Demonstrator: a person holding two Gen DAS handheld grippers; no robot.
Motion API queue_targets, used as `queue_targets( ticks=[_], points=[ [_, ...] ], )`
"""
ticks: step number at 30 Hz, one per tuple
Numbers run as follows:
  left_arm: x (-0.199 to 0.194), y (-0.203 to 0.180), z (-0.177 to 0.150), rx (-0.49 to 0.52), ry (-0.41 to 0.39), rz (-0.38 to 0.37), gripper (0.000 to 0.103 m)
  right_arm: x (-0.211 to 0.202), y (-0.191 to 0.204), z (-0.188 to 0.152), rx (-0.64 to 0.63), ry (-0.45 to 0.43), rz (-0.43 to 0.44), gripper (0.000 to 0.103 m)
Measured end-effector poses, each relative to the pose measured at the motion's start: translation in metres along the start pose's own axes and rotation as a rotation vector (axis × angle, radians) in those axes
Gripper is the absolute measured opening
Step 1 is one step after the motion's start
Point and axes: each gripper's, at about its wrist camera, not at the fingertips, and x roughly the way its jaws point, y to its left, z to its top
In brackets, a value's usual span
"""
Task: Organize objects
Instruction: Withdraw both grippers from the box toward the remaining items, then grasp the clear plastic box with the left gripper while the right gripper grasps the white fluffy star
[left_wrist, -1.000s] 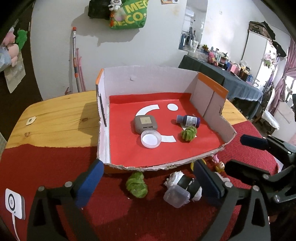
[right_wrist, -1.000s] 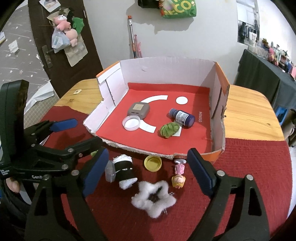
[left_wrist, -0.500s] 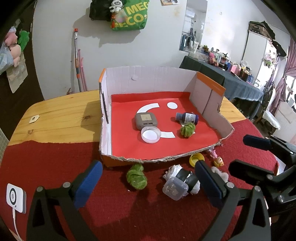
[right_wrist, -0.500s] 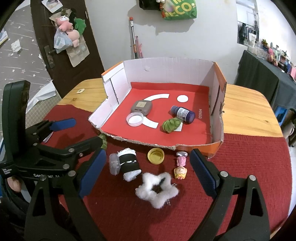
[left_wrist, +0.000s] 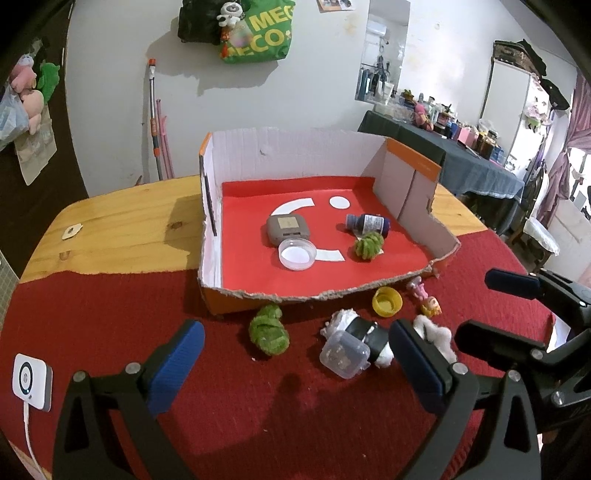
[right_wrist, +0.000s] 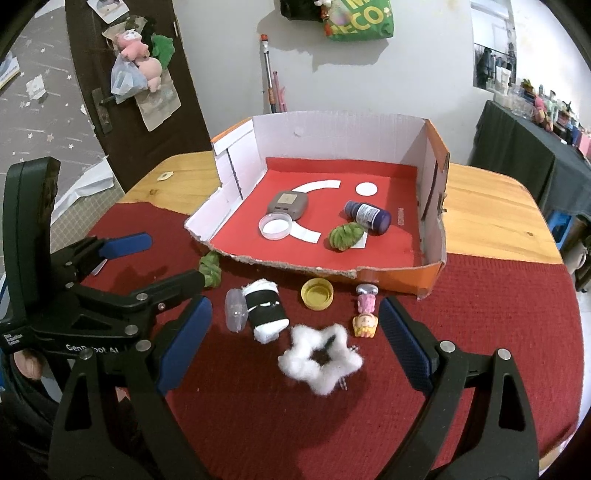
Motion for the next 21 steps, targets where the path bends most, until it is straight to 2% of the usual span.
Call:
queue_targets(
  ticks=[21],
  points=[
    [0.007, -0.007, -0.033, 0.01, 0.043, -0.014, 0.102, 0.007, -0.004, -0.037, 0.022, 0.04, -0.025, 0.093]
  ],
)
